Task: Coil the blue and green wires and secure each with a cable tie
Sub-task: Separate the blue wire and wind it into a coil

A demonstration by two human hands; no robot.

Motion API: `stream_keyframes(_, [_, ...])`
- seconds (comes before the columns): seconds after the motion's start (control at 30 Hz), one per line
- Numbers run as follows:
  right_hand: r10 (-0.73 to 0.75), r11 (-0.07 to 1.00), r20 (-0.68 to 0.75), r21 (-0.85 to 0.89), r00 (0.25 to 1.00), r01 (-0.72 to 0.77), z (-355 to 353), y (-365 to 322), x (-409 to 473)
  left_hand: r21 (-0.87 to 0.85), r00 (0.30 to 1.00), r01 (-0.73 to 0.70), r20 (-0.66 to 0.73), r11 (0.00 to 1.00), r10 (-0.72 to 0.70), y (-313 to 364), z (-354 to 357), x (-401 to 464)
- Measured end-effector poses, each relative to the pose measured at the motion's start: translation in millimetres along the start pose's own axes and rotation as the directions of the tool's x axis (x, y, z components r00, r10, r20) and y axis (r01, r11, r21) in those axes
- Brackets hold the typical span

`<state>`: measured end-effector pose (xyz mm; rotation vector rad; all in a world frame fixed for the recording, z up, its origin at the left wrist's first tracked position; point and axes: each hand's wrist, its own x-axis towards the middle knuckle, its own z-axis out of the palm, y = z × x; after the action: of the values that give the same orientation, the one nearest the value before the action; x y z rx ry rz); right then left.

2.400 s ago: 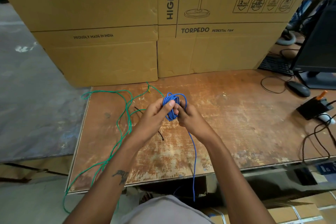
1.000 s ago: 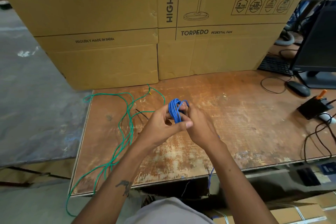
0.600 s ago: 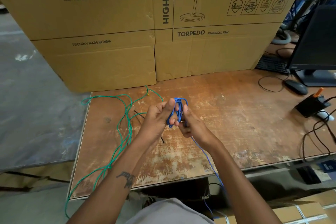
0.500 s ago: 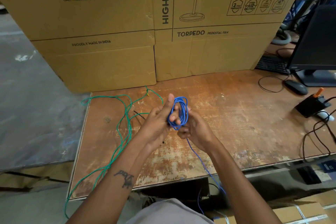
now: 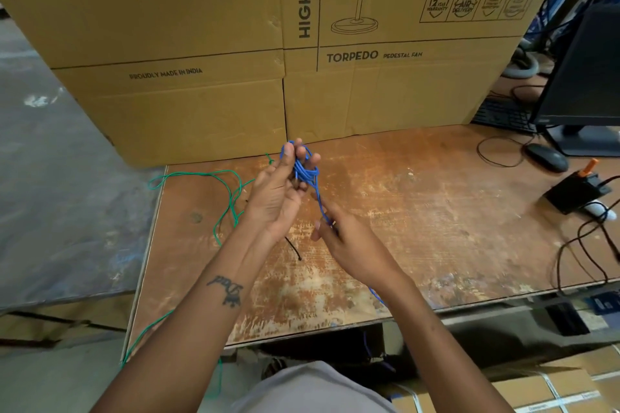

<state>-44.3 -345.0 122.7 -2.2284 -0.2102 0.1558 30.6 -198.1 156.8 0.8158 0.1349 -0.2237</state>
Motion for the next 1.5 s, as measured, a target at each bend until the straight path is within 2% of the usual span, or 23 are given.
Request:
stream_keyframes(0.1, [0.021, 0.998, 0.151, -0.055, 0.988, -0.013, -0.5, -9.7, -7.0, 0.027, 0.992, -0.097, -0.079, 0.995, 0.098, -4.7, -1.0, 11.5])
stream_keyframes(0.2, [0.059, 0.998, 0.179, 0.015, 0.982, -0.062, -6.8, -15.7, -18.4, 0.222, 0.965, -0.234, -0.068, 0.946, 0.255, -11.7, -5.9, 21.2])
stream_keyframes(0.27, [0.070, 0.991, 0.197, 0.098, 0.978, -0.091, -13.3, -21.7, -27.7, 0.384, 0.938, -0.307, -0.034, 0.871, 0.346, -15.4, -16.6, 28.0])
stream_keyframes(0.37, [0.017, 0.997, 0.078, 0.080, 0.997, -0.024, -24.7, -35.8, -34.2, 0.568, 0.936, -0.326, 0.080, 0.756, 0.343, -17.7, -38.0, 33.1])
stream_keyframes(0.5, [-0.057, 0.993, -0.128, -0.114, 0.990, 0.042, -44.9, -49.6, -14.9, 0.656, 0.958, -0.286, 0.210, 0.699, 0.195, -32.4, -50.7, 22.1])
stream_keyframes(0.6, [-0.070, 0.990, -0.208, -0.134, 0.976, 0.042, -59.2, -48.3, 11.7, 0.648, 0.959, -0.258, 0.261, 0.717, 0.109, -47.6, -46.7, 5.4])
stream_keyframes(0.7, [-0.083, 0.990, -0.251, -0.131, 0.965, 0.051, -66.3, -36.2, 40.2, 0.611, 0.957, -0.262, 0.263, 0.747, 0.121, -59.9, -43.6, -11.9])
stream_keyframes(0.83, [-0.002, 0.998, -0.273, 0.053, 0.962, 0.017, -61.7, -6.3, 64.2, 0.540, 0.971, -0.212, 0.212, 0.815, 0.112, -64.8, -34.4, -29.8])
stream_keyframes(0.9, [0.028, 0.991, -0.255, 0.131, 0.966, 0.006, -53.9, 5.9, 67.1, 0.511, 0.967, -0.189, 0.243, 0.839, 0.069, -61.3, -34.3, -34.4])
stream_keyframes(1.0, [0.022, 0.987, -0.229, 0.160, 0.973, 0.016, -43.6, 15.3, 63.8, 0.469, 0.946, -0.173, 0.325, 0.866, 0.013, -52.5, -38.8, -38.7])
stream_keyframes(1.13, [0.021, 0.989, -0.210, 0.149, 0.978, 0.011, -28.8, 25.1, 52.3, 0.408, 0.947, -0.190, 0.316, 0.893, 0.057, -39.0, -38.0, -38.2])
stream_keyframes(1.27, [0.033, 0.979, -0.099, 0.203, 0.995, -0.012, -5.9, 22.8, 30.2, 0.343, 0.952, -0.218, 0.280, 0.913, 0.123, -28.7, -27.2, -33.2])
stream_keyframes(1.3, [0.027, 0.980, -0.067, 0.198, 0.997, -0.013, -0.7, 20.6, 24.8, 0.324, 0.956, -0.224, 0.256, 0.919, 0.143, -27.1, -23.9, -31.9])
stream_keyframes(1.43, [-0.009, 0.994, 0.055, -0.106, 0.998, 0.015, 14.6, 13.4, 6.1, 0.269, 0.966, -0.254, 0.105, 0.929, 0.234, -22.0, -18.6, -18.9])
stream_keyframes(1.5, [0.003, 0.983, 0.091, -0.181, 0.996, 0.014, 18.2, 8.3, -3.5, 0.270, 0.955, -0.295, 0.065, 0.917, 0.288, -17.6, -18.6, -9.2])
